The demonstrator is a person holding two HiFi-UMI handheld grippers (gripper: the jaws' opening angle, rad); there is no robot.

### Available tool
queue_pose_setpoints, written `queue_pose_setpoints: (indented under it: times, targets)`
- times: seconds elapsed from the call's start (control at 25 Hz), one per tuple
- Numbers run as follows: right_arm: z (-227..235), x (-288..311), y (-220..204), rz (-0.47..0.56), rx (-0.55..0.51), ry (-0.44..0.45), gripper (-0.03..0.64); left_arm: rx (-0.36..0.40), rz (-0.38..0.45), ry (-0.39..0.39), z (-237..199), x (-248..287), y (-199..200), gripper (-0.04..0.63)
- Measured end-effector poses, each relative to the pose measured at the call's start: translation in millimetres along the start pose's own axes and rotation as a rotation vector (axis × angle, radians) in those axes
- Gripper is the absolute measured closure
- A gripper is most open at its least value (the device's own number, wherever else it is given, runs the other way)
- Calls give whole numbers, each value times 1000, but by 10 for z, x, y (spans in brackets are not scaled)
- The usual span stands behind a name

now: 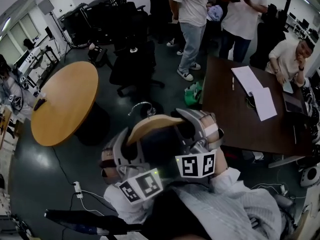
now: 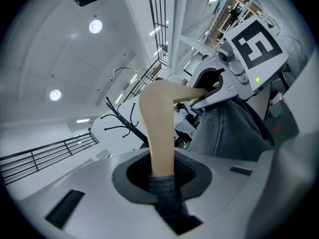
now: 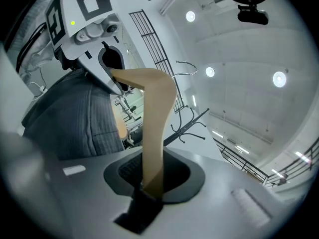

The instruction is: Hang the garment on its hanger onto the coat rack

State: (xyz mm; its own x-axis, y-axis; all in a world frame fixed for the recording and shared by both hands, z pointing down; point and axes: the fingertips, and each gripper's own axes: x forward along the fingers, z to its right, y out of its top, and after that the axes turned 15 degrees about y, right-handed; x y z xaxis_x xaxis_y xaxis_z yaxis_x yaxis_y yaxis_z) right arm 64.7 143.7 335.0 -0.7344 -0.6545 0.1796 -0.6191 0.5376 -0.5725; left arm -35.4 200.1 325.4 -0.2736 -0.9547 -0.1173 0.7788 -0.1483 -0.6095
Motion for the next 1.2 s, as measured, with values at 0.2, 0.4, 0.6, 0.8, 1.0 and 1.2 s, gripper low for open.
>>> queue_pose_setpoints:
  times: [0.2, 0.4, 0.6, 0.8, 1.0, 1.2]
  targets:
    - [93, 540, 95, -50, 19, -48, 546, 1, 62, -32, -191, 538, -275, 535]
    - [143, 1057, -41, -111, 45, -44, 546, -9, 86, -83, -142, 1079, -515, 535]
    - [215, 1637, -239, -154, 35, -3, 549, -30, 73, -129, -28, 1654, -762, 535]
    - [485, 2208, -464, -152, 33, -1, 549, -35, 73, -139, 45, 2318, -841, 535]
    - [864, 2785, -574, -136, 26, -28, 549, -28, 79, -129, -36, 3008, -861, 535]
    - [1397, 3207, -817, -106, 16, -69, 548, -13, 102, -94, -36, 3696, -632, 535]
